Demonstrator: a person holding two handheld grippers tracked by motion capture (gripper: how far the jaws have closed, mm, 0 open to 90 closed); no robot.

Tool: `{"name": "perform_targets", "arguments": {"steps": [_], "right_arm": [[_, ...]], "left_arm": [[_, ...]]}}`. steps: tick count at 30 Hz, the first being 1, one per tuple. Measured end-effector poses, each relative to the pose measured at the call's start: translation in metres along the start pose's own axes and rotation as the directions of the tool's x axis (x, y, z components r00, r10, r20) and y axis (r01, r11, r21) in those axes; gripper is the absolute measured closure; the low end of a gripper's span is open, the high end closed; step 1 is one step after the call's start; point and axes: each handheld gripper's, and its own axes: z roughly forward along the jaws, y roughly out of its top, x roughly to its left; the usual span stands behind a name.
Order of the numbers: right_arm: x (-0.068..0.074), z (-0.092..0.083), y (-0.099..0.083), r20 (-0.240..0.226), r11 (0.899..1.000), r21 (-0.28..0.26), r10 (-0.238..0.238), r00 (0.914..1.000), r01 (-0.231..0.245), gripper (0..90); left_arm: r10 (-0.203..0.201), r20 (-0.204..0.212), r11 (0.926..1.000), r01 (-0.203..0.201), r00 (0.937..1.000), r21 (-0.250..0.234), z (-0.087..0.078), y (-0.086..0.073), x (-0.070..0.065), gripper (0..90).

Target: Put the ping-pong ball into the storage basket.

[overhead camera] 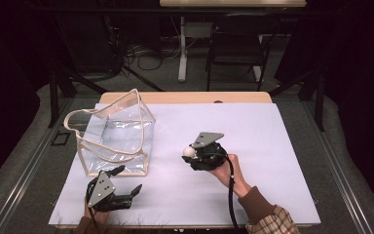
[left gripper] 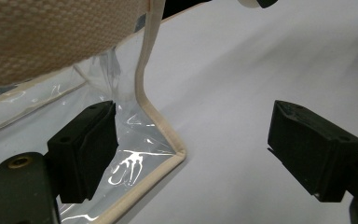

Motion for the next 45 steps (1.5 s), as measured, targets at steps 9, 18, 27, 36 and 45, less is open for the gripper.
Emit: {"name": "perform_targets", "arguments": {"steps": [9,18,27,36,45], "right_arm": [[-0.002,-0.002,0.002,0.006,1.000,-0.003,0.005,1.0000,-0.005,51.0],[-0.005,-0.005,0.004,0.013,1.000,0.002,0.008,0.9999,-0.008,51.0],[-0.010,-0.009,0.009,0.023,1.000,0.005,0.004,0.9997,-0.004,51.0],[-0.015,-0.013,0.017,0.029,1.000,0.004,-0.001,0.9996,0.001,51.0],[-0.018,-0.015,0.025,0.036,1.000,0.004,-0.010,0.9993,0.010,51.0]], "left_arm": [[0.002,-0.003,1.0000,-0.002,1.0000,0.000,0.000,0.000,0.000,15.9],[0.002,-0.002,1.0000,-0.002,1.0000,-0.001,0.000,0.000,0.000,15.9],[0.000,-0.003,1.0000,0.000,1.0000,-0.002,0.000,0.000,0.000,15.9],[0.000,-0.002,1.0000,0.000,1.0000,-0.001,0.000,0.000,0.000,15.9],[0.000,-0.001,1.0000,0.000,1.0000,-0.002,0.001,0.000,0.000,15.9]]}}
